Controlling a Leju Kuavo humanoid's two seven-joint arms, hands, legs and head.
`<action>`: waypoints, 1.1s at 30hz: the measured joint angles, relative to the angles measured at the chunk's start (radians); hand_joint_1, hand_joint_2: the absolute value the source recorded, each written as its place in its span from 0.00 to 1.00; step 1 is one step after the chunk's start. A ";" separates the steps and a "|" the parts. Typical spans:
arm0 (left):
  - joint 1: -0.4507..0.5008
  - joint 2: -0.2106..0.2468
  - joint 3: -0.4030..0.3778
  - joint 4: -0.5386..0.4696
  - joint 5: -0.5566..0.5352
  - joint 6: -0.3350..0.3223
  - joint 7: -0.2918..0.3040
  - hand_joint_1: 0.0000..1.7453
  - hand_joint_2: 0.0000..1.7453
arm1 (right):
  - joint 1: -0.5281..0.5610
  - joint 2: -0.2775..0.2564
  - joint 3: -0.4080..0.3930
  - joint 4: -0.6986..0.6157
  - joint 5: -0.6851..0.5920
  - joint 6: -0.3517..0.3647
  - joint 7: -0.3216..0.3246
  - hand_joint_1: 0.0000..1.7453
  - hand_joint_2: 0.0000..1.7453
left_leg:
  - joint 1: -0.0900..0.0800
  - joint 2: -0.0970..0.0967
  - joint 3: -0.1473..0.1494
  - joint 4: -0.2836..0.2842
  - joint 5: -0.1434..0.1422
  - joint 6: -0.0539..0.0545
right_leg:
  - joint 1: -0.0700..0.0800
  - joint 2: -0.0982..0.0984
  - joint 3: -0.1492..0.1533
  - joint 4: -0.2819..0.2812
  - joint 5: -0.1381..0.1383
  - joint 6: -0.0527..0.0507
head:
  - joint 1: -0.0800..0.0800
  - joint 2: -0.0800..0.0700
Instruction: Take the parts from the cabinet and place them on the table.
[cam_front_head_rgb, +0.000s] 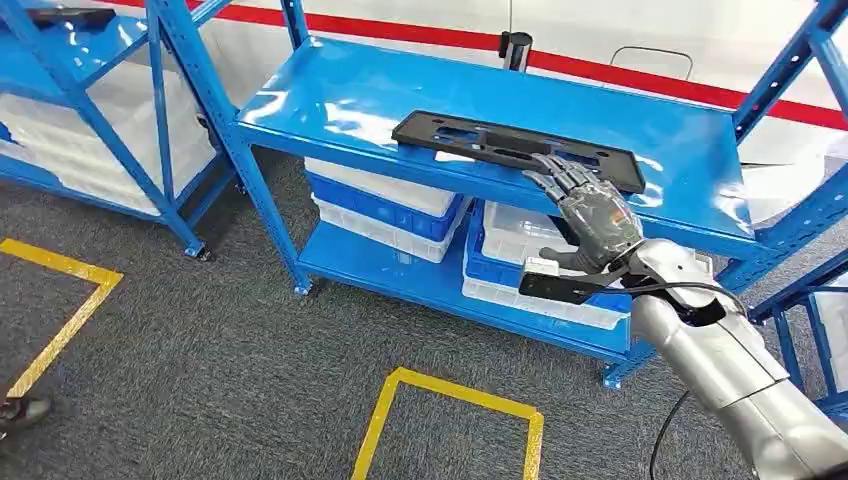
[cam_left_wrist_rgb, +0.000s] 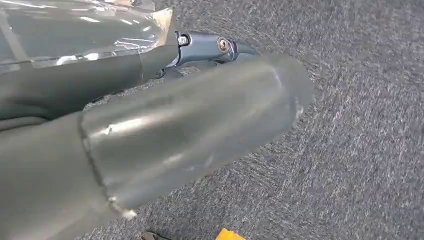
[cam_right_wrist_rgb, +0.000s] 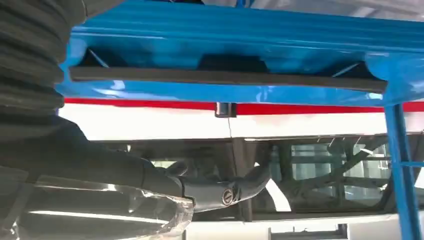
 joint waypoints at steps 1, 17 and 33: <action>0.000 0.000 0.000 0.000 0.000 0.000 0.000 0.00 0.00 | -0.005 0.005 0.004 0.003 0.001 -0.001 0.000 0.00 1.00 | -0.005 0.000 0.001 0.001 -0.003 0.008 | 0.000 0.000 0.002 -0.005 0.000 0.007 | 0.000 0.000; -0.013 -0.002 0.004 0.000 -0.008 0.005 0.005 0.00 0.00 | -0.062 0.109 0.086 0.079 0.040 -0.034 0.021 0.00 1.00 | -0.017 -0.008 0.041 -0.011 -0.029 0.022 | 0.004 -0.001 -0.045 0.014 0.033 0.000 | 0.004 0.000; -0.018 -0.002 0.010 0.000 -0.027 0.012 0.008 0.00 0.00 | -0.110 0.188 0.121 0.128 0.044 -0.039 0.059 0.00 1.00 | -0.012 0.002 0.000 -0.008 0.011 0.027 | 0.012 0.003 -0.001 0.001 -0.003 0.004 | 0.000 0.000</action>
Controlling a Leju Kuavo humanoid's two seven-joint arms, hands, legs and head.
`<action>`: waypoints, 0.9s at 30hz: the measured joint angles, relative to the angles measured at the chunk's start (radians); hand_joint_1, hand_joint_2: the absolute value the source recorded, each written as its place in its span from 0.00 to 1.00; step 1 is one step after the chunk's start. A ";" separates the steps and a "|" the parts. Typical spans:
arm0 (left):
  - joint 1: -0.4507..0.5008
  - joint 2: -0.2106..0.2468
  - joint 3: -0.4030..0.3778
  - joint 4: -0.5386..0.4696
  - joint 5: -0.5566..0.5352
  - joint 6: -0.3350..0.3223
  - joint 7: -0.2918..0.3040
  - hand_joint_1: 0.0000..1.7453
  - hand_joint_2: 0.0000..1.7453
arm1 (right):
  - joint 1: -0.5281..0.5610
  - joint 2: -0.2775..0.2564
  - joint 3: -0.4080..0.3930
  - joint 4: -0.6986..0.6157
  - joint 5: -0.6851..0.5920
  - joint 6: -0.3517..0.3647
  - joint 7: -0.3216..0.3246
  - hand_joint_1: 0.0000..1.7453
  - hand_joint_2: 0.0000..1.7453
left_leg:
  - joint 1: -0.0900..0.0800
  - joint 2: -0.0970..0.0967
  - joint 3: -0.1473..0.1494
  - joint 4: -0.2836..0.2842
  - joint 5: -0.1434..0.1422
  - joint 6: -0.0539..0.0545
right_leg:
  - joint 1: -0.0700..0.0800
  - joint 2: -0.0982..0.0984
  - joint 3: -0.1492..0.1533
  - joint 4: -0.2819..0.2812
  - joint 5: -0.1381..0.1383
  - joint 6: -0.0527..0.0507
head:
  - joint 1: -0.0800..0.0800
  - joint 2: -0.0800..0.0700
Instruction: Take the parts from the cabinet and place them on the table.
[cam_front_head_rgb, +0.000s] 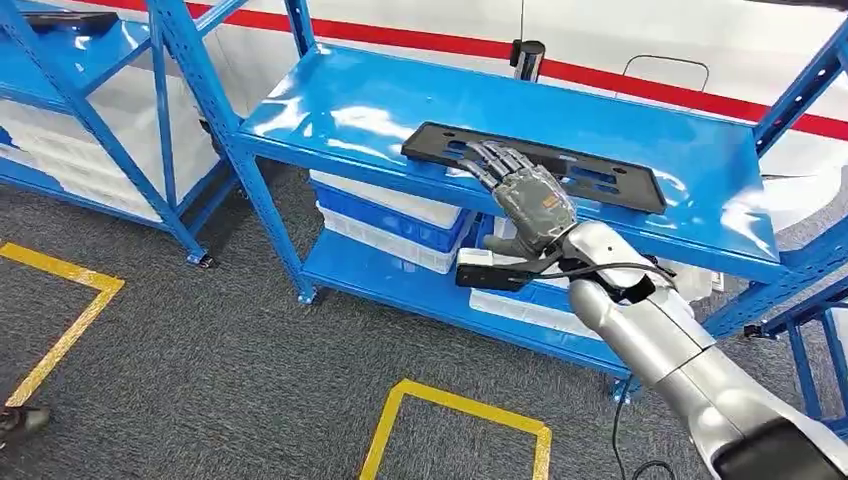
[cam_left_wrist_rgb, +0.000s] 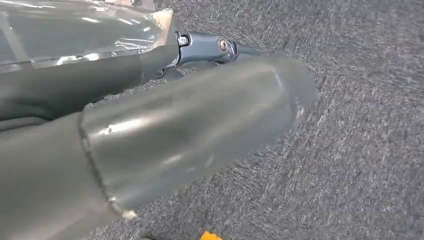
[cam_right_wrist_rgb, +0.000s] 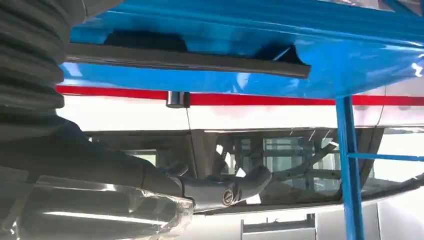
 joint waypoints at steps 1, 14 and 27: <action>-0.001 0.000 0.000 0.000 -0.003 0.000 0.002 0.00 0.00 | 0.000 0.000 0.000 0.003 0.006 -0.002 0.006 0.00 1.00 | 0.004 0.001 0.009 -0.008 0.004 0.007 | -0.004 -0.003 -0.011 0.022 -0.011 0.003 | 0.001 0.000; -0.012 -0.001 0.000 -0.001 -0.007 0.000 0.010 0.00 0.00 | -0.030 0.105 0.022 0.171 0.064 -0.003 0.059 0.00 1.00 | -0.004 -0.005 0.033 -0.005 -0.028 -0.009 | -0.001 -0.004 -0.050 0.011 0.039 -0.010 | 0.002 0.000; -0.011 0.005 0.002 -0.004 -0.010 -0.008 0.008 0.00 0.00 | -0.054 0.151 -0.002 0.302 0.084 -0.034 0.082 0.00 1.00 | 0.006 0.001 -0.002 0.002 0.001 -0.024 | 0.000 0.001 -0.007 0.007 0.009 -0.029 | -0.005 0.000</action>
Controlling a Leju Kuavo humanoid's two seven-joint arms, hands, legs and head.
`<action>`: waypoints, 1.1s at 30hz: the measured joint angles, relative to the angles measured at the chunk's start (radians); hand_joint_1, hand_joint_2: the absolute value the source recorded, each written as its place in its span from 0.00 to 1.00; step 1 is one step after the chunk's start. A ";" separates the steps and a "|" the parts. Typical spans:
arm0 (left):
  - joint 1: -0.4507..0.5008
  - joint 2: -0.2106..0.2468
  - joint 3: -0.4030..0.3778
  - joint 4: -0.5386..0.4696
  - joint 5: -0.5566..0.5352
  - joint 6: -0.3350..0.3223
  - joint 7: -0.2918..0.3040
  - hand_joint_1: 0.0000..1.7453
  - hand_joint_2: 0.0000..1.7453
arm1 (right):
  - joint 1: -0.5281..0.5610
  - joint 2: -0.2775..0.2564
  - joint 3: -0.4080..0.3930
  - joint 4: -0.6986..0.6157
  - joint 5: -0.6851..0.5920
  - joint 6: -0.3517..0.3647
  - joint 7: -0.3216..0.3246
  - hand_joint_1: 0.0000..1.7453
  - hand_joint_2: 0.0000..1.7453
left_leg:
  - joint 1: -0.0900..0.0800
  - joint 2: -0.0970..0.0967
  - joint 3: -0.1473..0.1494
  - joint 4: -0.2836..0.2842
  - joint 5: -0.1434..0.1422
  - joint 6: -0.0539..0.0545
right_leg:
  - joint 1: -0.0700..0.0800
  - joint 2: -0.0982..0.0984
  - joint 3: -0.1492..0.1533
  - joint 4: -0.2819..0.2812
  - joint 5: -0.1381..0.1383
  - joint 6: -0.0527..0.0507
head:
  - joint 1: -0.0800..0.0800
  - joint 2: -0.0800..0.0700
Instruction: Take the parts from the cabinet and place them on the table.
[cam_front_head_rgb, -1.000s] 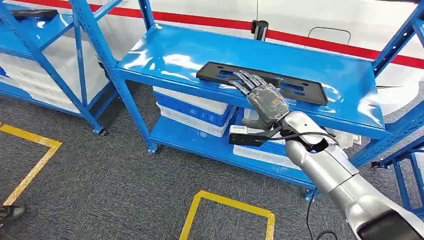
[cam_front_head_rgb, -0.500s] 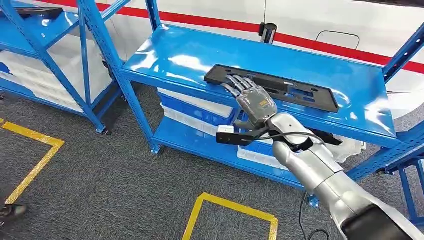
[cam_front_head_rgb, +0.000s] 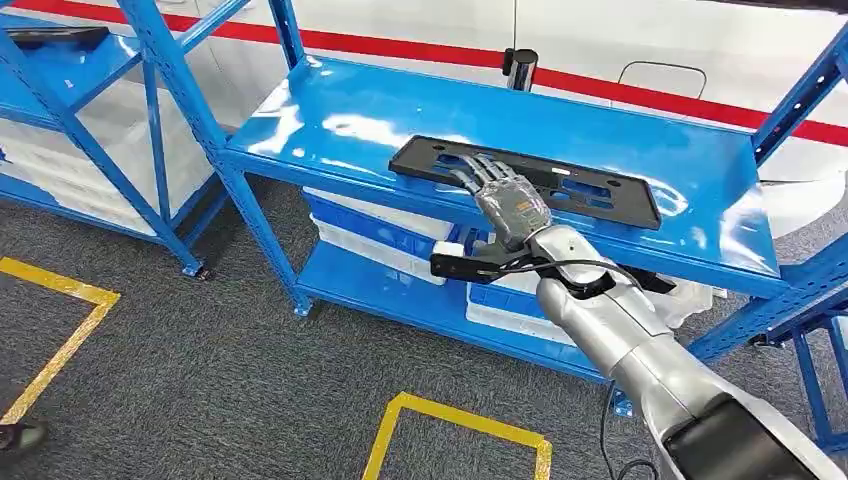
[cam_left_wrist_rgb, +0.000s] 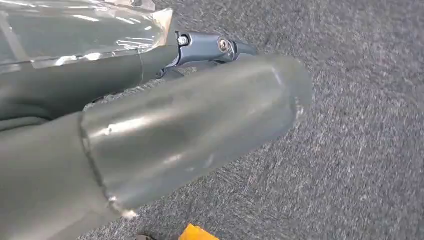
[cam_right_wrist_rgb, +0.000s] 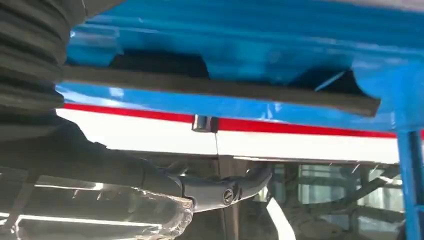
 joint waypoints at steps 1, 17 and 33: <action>0.000 0.000 0.000 0.000 0.000 -0.001 -0.001 0.00 0.00 | -0.006 0.003 -0.002 0.014 0.003 0.000 0.004 0.00 1.00 | -0.003 -0.001 -0.002 0.002 0.000 0.003 | -0.001 -0.001 0.000 -0.002 0.001 0.003 | 0.002 0.000; 0.002 0.002 0.008 0.000 0.000 -0.004 -0.011 0.00 0.00 | -0.035 0.022 -0.071 0.168 0.012 -0.039 0.040 0.00 1.00 | -0.005 -0.005 0.037 -0.009 -0.029 0.012 | -0.007 -0.005 -0.045 0.006 0.035 0.020 | 0.005 0.000; 0.002 0.003 0.008 0.001 0.005 0.000 -0.014 0.00 0.00 | -0.046 0.047 -0.091 0.212 0.025 -0.053 0.029 0.00 1.00 | -0.010 0.000 0.001 0.000 -0.004 0.018 | 0.002 0.004 -0.005 -0.003 0.006 -0.001 | 0.000 0.000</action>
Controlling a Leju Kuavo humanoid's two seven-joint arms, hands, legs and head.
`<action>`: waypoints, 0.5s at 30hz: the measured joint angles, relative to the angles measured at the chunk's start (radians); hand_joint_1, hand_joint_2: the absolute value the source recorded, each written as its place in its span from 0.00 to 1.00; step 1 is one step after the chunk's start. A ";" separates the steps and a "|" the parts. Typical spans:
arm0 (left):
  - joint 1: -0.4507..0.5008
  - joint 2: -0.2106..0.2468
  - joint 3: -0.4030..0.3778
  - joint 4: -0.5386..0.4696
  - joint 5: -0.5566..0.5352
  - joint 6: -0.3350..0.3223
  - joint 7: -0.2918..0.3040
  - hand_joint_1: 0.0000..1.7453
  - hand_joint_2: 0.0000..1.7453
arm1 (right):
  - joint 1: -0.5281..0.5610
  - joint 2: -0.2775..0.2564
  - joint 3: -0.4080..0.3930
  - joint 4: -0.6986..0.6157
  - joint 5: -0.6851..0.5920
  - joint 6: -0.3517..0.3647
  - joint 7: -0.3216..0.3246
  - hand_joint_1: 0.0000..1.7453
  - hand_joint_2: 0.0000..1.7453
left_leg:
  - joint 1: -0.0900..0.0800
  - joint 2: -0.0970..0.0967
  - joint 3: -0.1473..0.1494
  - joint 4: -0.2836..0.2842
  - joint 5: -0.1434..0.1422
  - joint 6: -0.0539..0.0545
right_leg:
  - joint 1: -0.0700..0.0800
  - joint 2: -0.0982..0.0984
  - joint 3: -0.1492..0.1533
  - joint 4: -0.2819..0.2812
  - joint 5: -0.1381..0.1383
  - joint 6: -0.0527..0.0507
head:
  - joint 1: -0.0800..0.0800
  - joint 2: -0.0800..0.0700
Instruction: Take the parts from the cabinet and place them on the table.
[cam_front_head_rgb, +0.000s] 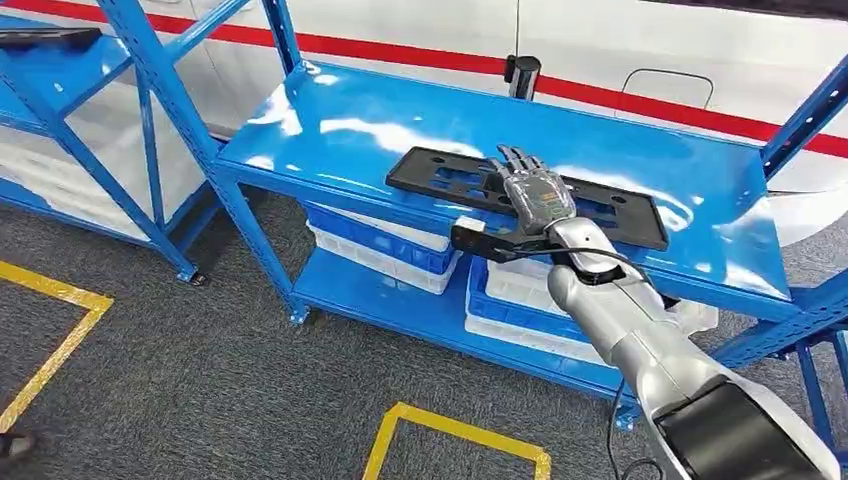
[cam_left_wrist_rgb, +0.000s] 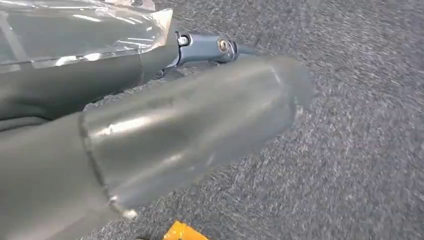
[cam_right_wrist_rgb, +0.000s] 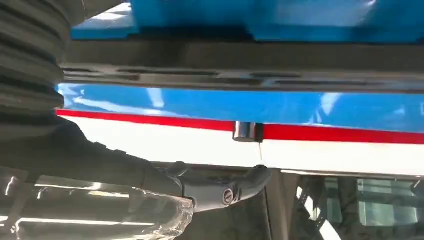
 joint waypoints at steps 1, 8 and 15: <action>0.000 0.000 0.000 0.000 0.000 0.000 0.000 0.00 0.00 | -0.001 0.000 -0.004 0.001 -0.002 0.000 -0.003 0.00 1.00 | 0.002 0.000 0.005 -0.008 0.004 0.007 | 0.003 0.000 0.002 -0.002 -0.002 0.008 | 0.000 0.000; 0.000 -0.006 0.000 0.000 0.001 0.001 -0.004 0.00 0.00 | 0.009 -0.004 -0.012 0.016 -0.013 -0.002 -0.018 0.00 1.00 | 0.010 -0.001 0.028 -0.024 0.002 0.023 | -0.008 -0.005 -0.177 0.303 -0.094 0.026 | 0.006 0.000; 0.001 -0.008 0.000 0.001 0.003 0.002 -0.005 0.00 0.00 | 0.008 -0.003 -0.023 0.018 -0.022 -0.002 -0.029 0.00 1.00 | 0.011 -0.002 0.039 -0.012 -0.024 -0.014 | -0.013 -0.008 -0.038 0.013 0.025 0.024 | 0.006 0.000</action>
